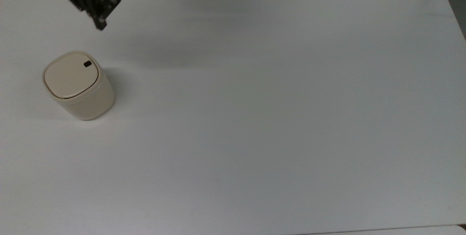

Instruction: Open the trash bin

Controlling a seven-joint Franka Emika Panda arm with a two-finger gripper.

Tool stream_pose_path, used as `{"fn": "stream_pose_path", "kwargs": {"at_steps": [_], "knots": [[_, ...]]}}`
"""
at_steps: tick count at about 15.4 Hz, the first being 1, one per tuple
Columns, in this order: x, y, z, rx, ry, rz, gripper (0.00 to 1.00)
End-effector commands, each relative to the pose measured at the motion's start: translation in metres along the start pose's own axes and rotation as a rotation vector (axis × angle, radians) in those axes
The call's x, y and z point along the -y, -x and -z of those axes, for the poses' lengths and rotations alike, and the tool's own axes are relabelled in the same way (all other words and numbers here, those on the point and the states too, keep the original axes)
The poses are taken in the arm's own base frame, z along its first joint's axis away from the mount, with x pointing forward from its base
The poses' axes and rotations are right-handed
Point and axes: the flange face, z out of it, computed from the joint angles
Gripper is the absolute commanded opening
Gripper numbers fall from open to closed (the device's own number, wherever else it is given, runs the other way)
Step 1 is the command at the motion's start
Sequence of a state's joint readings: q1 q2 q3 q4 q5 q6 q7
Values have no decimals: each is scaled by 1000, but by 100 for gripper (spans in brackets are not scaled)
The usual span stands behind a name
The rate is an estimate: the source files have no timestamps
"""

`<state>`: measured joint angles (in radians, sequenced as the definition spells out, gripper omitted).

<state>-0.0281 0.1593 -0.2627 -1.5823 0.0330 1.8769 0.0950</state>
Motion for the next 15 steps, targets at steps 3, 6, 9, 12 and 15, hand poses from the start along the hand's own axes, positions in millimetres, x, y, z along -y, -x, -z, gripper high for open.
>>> {"fn": "stream_pose_path", "kwargs": {"at_steps": [3,6,9,12,15], "knots": [[-37,-34,-53,-79,42,-92,0],[-43,-40,-78,-76,61,-96,0],[-46,-42,-95,-61,73,-95,0],[-45,-40,-102,-49,75,-88,0],[-42,-40,-114,-32,81,-83,0]]}}
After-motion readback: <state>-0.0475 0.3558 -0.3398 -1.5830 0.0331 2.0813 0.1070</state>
